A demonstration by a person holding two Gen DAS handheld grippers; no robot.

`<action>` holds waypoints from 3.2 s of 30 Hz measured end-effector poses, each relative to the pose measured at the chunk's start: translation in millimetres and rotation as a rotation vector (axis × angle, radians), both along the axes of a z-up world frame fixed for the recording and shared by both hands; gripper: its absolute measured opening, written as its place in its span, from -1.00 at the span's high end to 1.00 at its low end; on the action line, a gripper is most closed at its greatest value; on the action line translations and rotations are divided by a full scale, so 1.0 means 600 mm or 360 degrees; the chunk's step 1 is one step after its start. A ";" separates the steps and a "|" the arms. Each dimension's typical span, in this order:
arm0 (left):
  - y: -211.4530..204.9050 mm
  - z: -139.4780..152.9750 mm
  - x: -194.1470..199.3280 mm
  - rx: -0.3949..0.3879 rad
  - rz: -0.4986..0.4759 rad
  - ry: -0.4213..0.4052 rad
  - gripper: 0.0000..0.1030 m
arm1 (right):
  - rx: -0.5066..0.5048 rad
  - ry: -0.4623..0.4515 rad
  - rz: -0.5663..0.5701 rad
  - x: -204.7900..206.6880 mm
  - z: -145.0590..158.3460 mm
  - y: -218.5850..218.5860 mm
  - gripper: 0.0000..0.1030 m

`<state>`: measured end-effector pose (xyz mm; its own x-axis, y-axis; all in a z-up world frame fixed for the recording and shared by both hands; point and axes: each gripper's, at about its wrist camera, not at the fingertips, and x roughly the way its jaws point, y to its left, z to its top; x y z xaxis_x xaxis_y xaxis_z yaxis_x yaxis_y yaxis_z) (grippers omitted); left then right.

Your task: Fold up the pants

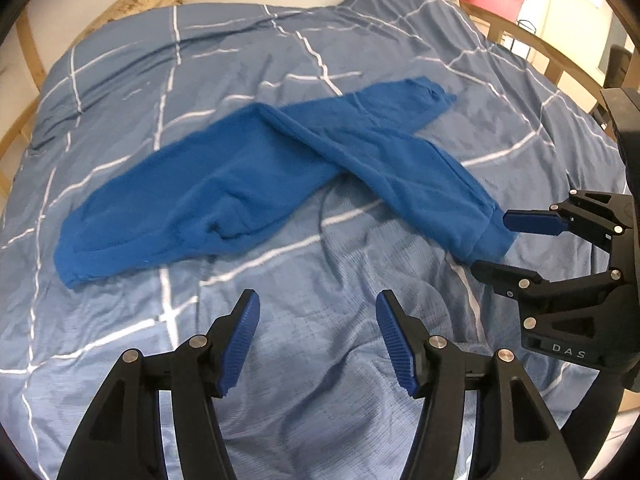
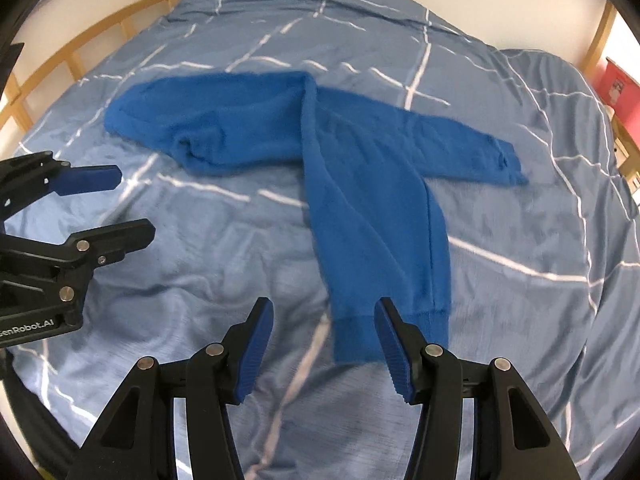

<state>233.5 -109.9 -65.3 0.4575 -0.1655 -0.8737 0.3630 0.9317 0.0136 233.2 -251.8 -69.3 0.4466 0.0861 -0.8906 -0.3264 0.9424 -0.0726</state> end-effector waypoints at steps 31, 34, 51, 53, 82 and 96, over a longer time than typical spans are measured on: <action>-0.116 0.049 0.156 0.0131 -0.0749 -0.0383 -0.43 | -0.0035 -0.0153 -0.0281 0.097 0.040 -0.138 0.83; -0.148 0.046 0.176 0.0168 -0.0913 -0.0405 -0.43 | -0.0052 -0.0158 -0.0262 0.095 0.035 -0.140 0.83; -0.255 -0.023 0.205 0.0393 -0.1394 -0.0233 0.75 | -0.0072 -0.0239 -0.0140 0.055 0.044 -0.140 0.84; -0.254 -0.018 0.209 0.0354 -0.1365 -0.0239 0.85 | -0.0091 -0.0254 -0.0158 0.060 0.047 -0.145 0.85; -0.339 -0.087 0.511 0.0327 -0.0668 -0.0154 0.45 | 0.0033 -0.0113 -0.0541 0.489 -0.011 -0.289 0.61; -0.214 0.020 0.375 0.0076 -0.0089 -0.0383 -0.29 | 0.0432 -0.0313 -0.0936 0.334 0.004 -0.395 0.33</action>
<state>458.5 -238.4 -53.4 0.6444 -0.1577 -0.7483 0.3950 0.9065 0.1491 433.8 -488.9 -66.9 0.6389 -0.0119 -0.7692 0.2417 0.9523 0.1860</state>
